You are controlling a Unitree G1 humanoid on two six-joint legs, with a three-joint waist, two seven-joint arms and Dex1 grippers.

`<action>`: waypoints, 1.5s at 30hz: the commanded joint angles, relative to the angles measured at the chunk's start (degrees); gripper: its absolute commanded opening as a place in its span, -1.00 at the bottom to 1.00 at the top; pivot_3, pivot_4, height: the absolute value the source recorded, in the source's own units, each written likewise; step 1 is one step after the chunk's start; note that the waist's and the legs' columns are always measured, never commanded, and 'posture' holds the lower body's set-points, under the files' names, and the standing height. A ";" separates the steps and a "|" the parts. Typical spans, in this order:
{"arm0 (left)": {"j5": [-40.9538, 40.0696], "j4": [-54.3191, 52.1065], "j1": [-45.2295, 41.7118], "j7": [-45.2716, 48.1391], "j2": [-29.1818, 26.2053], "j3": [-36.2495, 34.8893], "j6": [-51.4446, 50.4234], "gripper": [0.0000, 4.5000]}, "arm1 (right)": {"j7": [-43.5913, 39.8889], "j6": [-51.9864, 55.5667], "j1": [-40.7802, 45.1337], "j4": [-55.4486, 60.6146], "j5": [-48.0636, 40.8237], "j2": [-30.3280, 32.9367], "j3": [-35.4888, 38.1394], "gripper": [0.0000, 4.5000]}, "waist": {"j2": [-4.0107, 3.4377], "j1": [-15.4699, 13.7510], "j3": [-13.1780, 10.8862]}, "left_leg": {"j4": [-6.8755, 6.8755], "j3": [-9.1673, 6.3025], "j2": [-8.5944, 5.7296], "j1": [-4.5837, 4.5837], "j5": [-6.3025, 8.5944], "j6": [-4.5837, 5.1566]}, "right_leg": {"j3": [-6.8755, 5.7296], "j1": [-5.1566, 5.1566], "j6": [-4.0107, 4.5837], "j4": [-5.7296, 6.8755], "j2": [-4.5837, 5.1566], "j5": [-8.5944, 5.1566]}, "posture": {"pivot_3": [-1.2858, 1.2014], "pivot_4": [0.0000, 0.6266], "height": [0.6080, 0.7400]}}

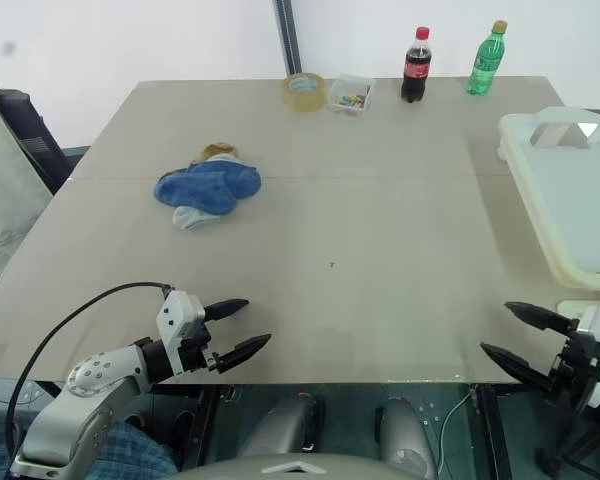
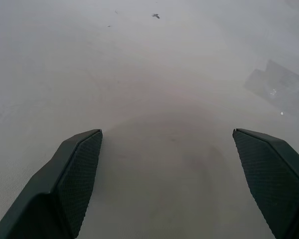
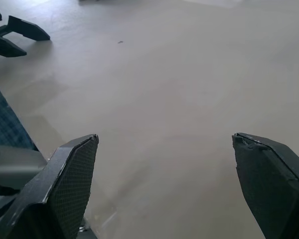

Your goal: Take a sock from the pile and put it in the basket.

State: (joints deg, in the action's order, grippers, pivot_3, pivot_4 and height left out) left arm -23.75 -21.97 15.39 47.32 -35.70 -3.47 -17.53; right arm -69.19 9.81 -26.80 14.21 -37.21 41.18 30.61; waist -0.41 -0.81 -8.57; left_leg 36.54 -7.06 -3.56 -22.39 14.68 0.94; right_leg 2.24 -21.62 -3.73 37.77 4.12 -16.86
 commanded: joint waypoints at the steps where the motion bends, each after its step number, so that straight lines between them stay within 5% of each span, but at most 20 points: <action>1: -0.18 -0.67 0.14 0.22 0.02 -0.16 0.25 1.00 | 0.28 0.53 -0.56 2.80 -1.77 -0.15 1.42 0.95 | 0.00 -0.01 0.00 | 0.00 0.01 0.00 0.00 0.00 0.00 | 0.00 0.00 0.00 0.00 0.00 0.00 | 0.03 -0.52 1.00; 25: -1.11 4.12 -4.91 -1.28 1.64 -3.64 1.85 1.00 | 3.75 3.35 0.77 5.66 -4.72 -1.90 0.54 0.95 | 0.02 -0.02 -0.01 | 0.19 0.03 0.00 -0.01 0.00 0.00 | 0.03 0.00 -0.01 0.13 -0.03 0.01 | 0.03 -0.52 1.00; 35: 8.68 17.19 -28.68 -24.26 10.88 -4.52 -1.87 1.00 | 5.31 5.29 0.13 10.62 -9.09 -3.34 1.57 0.95 | 0.19 0.11 0.03 | 0.65 -0.07 -0.09 -0.10 0.00 0.00 | -0.28 0.03 -0.10 0.36 -0.10 0.06 | 0.03 -0.52 1.00; 45: 16.67 33.71 -40.05 -28.94 8.13 -4.13 1.41 1.00 | 5.79 4.71 1.81 15.19 -10.81 -2.33 3.69 0.95 | 0.49 0.10 -0.14 | 0.67 -0.06 -0.18 -0.13 -0.01 -0.01 | -0.28 0.00 -0.16 0.37 -0.19 0.10 | 0.03 -0.52 1.00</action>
State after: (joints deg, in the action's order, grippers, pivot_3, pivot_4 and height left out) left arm -7.90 11.45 -23.93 18.35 -26.69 -6.30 -18.03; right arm -64.00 15.26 -25.25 27.30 -47.15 38.40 32.38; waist 0.08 -0.71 -8.70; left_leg 37.21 -7.12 -3.74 -22.53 14.66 0.92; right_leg 1.96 -21.63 -3.90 38.14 3.98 -16.76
